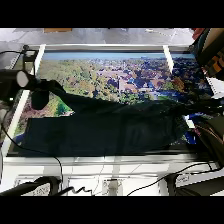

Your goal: Fold the clothes and pants, and hang the long-sleeved shirts on hangers.

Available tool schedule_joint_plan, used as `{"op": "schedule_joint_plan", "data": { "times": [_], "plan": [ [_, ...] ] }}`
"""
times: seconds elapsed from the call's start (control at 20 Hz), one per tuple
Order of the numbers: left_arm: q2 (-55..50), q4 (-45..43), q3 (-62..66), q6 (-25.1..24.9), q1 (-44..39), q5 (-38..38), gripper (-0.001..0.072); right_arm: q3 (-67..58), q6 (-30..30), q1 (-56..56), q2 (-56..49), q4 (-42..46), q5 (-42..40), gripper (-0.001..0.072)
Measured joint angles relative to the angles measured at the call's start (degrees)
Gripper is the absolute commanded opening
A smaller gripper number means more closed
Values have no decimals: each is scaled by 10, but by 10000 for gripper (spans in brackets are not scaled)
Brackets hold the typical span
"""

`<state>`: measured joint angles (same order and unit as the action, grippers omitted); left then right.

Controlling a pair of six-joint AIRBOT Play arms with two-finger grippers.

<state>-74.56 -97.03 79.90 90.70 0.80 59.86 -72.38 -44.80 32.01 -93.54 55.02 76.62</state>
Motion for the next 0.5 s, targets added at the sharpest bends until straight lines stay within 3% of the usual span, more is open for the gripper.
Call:
{"op": "schedule_joint_plan", "data": {
  "times": [0.25, 0.5],
  "plan": [
    [-7, 9, 1, -25, 32, 81, 20, 1, -6, 53, 18, 10, 16, 50],
    [-48, 104, 1, -83, 34, 107, 22, 8, -7, 61, 23, 13, 14, 50]
  ]
}}
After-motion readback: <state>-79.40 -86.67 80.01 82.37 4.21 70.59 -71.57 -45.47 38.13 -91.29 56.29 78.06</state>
